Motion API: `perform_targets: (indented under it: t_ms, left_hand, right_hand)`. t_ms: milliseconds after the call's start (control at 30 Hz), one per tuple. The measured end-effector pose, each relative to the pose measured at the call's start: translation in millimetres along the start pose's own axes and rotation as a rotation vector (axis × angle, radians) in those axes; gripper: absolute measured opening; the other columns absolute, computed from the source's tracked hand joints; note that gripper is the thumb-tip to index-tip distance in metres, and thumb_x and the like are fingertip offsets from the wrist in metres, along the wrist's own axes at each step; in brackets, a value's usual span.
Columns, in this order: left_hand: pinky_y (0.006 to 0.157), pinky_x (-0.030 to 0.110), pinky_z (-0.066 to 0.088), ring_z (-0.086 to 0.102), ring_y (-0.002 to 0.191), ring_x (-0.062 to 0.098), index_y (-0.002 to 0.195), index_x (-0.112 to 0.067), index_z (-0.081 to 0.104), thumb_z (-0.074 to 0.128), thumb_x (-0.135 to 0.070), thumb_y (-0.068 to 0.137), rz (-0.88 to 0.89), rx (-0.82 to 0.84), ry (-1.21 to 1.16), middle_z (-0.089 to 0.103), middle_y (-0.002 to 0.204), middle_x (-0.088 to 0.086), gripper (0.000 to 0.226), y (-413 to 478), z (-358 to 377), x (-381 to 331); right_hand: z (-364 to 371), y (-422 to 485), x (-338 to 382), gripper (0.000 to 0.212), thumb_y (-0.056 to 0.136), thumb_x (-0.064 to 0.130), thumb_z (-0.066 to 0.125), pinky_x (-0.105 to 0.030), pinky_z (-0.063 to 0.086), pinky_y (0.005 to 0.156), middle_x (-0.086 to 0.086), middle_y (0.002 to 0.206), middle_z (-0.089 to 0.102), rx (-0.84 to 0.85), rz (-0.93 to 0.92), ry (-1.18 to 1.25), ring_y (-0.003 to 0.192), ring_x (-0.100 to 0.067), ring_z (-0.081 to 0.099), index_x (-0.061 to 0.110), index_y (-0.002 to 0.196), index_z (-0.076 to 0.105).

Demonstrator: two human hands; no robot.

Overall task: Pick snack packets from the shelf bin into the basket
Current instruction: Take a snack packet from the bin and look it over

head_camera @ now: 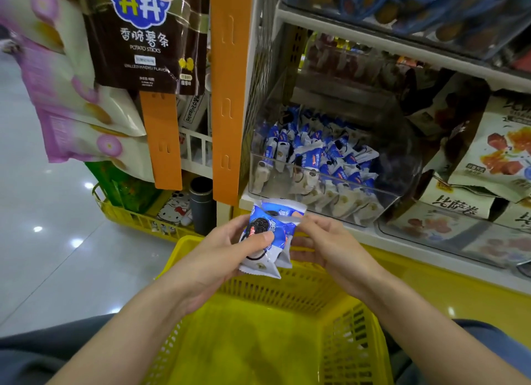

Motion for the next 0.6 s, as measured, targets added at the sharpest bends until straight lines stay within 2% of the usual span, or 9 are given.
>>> perform_targets:
  t_ms: [67,100,167,267,333,400,467,500,600]
  left_hand:
    - [0.058,0.012,0.048,0.066,0.076,0.0,0.112,-0.025,0.062,0.058,-0.027,0.086,0.007,-0.013,0.003,0.073,0.09,-0.011,0.026,-3,-1,-2]
    - [0.056,0.011,0.046,0.065,0.072,-0.002,0.11,-0.025,0.062,0.057,-0.027,0.087,0.008,-0.024,0.011,0.072,0.086,-0.013,0.024,-4,-3,-2]
    - [0.064,0.016,0.047,0.066,0.077,0.0,0.11,-0.024,0.063,0.057,-0.028,0.088,0.014,-0.045,0.037,0.073,0.091,-0.01,0.023,-5,-5,-3]
    - [0.082,0.031,0.051,0.068,0.091,0.011,0.111,-0.023,0.063,0.057,-0.027,0.088,0.034,-0.075,0.014,0.073,0.1,-0.004,0.024,-5,-9,-5]
    - [0.091,0.041,0.05,0.068,0.094,0.017,0.107,-0.024,0.065,0.058,-0.031,0.086,0.05,-0.113,-0.01,0.073,0.098,-0.001,0.023,-5,-13,-8]
    - [0.094,0.048,0.048,0.069,0.093,0.022,0.103,-0.022,0.066,0.059,-0.033,0.084,0.064,-0.172,-0.053,0.073,0.094,0.004,0.023,-5,-22,-9]
    - [0.095,0.051,0.047,0.068,0.093,0.024,0.103,-0.019,0.065,0.058,-0.033,0.086,0.069,-0.223,-0.079,0.073,0.092,0.006,0.023,-3,-30,-10]
    - [0.094,0.051,0.048,0.069,0.092,0.025,0.104,-0.018,0.064,0.057,-0.032,0.087,0.074,-0.232,-0.087,0.073,0.092,0.007,0.023,-2,-33,-11]
    - [0.09,0.045,0.051,0.07,0.088,0.02,0.104,-0.02,0.063,0.056,-0.032,0.089,0.097,-0.24,-0.112,0.074,0.09,0.005,0.021,0,-37,-17]
  right_hand:
    - [-5,0,7,0.026,0.096,0.026,0.047,-0.022,0.055,0.06,-0.007,0.097,0.073,-0.061,-0.055,0.04,0.076,-0.013,0.067,0.009,0.1,0.065]
    - [-6,-1,10,0.027,0.096,0.027,0.045,-0.024,0.056,0.062,-0.008,0.099,0.072,-0.078,-0.073,0.047,0.079,-0.015,0.067,0.009,0.102,0.065]
    - [-4,-1,12,0.03,0.096,0.031,0.044,-0.024,0.056,0.065,-0.007,0.102,0.072,-0.063,-0.077,0.019,0.083,-0.017,0.067,0.011,0.106,0.064]
    - [1,-1,20,0.026,0.091,0.03,0.052,-0.022,0.055,0.065,-0.001,0.102,0.072,-0.022,-0.098,-0.094,0.087,-0.013,0.068,0.014,0.11,0.063]
    - [-9,4,36,0.024,0.09,0.025,0.056,-0.03,0.058,0.071,-0.005,0.103,0.071,-0.081,-0.15,-0.124,0.091,-0.02,0.069,0.012,0.11,0.062]
    - [-27,14,62,0.02,0.09,0.025,0.057,-0.034,0.058,0.078,-0.011,0.102,0.07,-0.214,-0.221,-0.161,0.087,-0.025,0.068,0.013,0.104,0.063]
    - [-41,27,96,0.009,0.09,0.023,0.058,-0.02,0.055,0.065,0.002,0.09,0.072,-0.33,-0.322,-0.232,0.074,-0.008,0.066,0.019,0.095,0.064]
    - [-44,36,112,0.007,0.09,0.021,0.058,-0.018,0.053,0.063,0.006,0.085,0.07,-0.362,-0.355,-0.294,0.071,-0.004,0.063,0.018,0.093,0.064]
    - [-46,69,138,0.02,0.087,0.023,0.062,-0.027,0.053,0.069,-0.003,0.084,0.065,-0.404,-0.35,-0.582,0.07,-0.01,0.06,0.008,0.1,0.063]
Point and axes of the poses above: each hand's wrist, its own y-axis towards the middle knuckle, its own z-axis out of the palm, x = y × z, the point moved 9 cm from there along y, towards the middle knuckle
